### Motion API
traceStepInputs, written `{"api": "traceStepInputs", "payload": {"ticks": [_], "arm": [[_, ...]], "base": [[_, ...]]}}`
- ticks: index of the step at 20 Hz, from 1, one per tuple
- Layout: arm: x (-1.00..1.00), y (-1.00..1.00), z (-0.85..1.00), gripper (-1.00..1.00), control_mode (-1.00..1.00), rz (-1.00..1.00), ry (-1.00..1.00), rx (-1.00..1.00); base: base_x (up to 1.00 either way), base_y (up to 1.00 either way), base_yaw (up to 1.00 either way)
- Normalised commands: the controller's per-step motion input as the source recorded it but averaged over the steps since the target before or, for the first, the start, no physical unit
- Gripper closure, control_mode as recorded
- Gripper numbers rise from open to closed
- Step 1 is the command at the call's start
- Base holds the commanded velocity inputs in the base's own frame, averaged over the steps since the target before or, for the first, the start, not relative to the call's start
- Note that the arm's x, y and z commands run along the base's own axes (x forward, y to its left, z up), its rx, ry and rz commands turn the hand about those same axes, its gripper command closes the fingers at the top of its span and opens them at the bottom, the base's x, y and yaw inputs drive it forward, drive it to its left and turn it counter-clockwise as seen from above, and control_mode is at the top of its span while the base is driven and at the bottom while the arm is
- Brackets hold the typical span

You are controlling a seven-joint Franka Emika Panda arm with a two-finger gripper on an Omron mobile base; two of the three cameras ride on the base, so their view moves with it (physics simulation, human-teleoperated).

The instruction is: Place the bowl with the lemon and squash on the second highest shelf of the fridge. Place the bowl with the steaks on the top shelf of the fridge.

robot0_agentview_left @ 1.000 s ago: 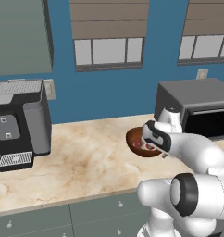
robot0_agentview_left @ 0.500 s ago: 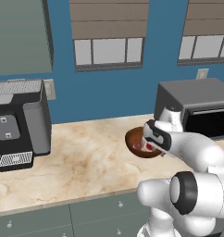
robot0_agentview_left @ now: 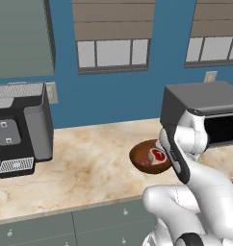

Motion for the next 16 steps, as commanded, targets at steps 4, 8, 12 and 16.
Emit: {"api": "traceStepInputs", "payload": {"ticks": [4, 8, 12, 16], "arm": [[-1.0, 0.27, 0.87, 1.0, -1.0, 0.0, -0.25, 0.0], [-0.88, 0.37, 1.0, 1.0, -1.0, -0.04, -0.2, 0.0], [-0.66, 0.16, 1.0, 1.0, -1.0, -0.08, -0.15, 0.03], [-0.52, 0.0, 1.0, 1.0, -1.0, 0.0, -0.05, 0.1]], "base": [[0.0, 0.0, 0.0], [0.0, 0.0, 0.0], [0.0, 0.0, 0.0], [0.0, 0.0, 0.0]]}}
